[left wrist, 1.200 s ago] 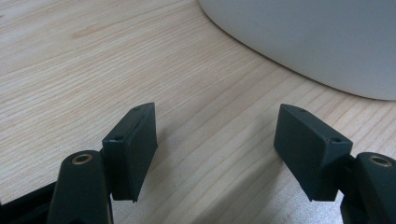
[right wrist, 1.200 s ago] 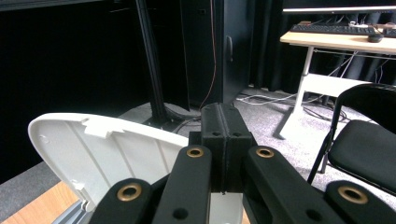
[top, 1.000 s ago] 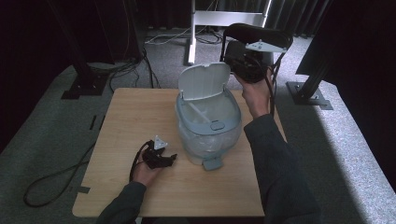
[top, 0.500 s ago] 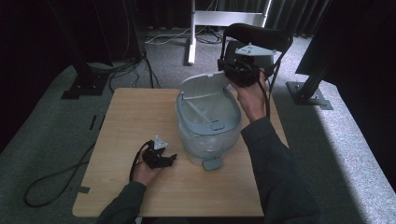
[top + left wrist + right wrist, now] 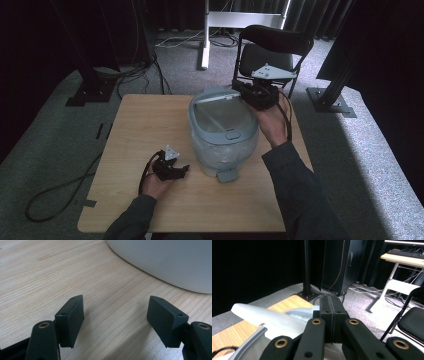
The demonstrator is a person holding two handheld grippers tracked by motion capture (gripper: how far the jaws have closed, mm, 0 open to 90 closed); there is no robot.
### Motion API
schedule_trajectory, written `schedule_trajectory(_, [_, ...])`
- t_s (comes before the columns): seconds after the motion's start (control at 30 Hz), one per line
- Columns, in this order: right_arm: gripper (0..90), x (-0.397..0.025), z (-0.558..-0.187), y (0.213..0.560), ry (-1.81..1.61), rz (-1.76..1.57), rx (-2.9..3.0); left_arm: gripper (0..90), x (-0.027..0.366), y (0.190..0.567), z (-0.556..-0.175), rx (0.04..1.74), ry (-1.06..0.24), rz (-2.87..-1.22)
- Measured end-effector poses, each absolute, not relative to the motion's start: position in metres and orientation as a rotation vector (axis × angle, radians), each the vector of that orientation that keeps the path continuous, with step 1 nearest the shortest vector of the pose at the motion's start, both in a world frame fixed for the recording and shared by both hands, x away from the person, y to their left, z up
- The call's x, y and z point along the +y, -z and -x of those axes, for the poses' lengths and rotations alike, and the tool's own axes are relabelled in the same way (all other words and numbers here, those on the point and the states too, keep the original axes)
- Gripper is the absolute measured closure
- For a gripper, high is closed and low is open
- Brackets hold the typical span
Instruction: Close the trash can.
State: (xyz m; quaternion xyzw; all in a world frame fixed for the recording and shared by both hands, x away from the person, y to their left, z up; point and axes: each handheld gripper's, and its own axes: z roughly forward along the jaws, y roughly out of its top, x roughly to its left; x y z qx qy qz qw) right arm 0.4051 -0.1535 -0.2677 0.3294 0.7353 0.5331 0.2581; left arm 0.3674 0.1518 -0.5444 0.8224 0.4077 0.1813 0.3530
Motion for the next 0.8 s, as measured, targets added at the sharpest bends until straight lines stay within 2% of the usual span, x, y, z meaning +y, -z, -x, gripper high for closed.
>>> schedule_trajectory(0.8, [89.9,-0.155,-0.36,0.31,-1.379,-0.797,2.101,30.1,0.152,0.544,-0.367,1.055,-0.468,-2.126])
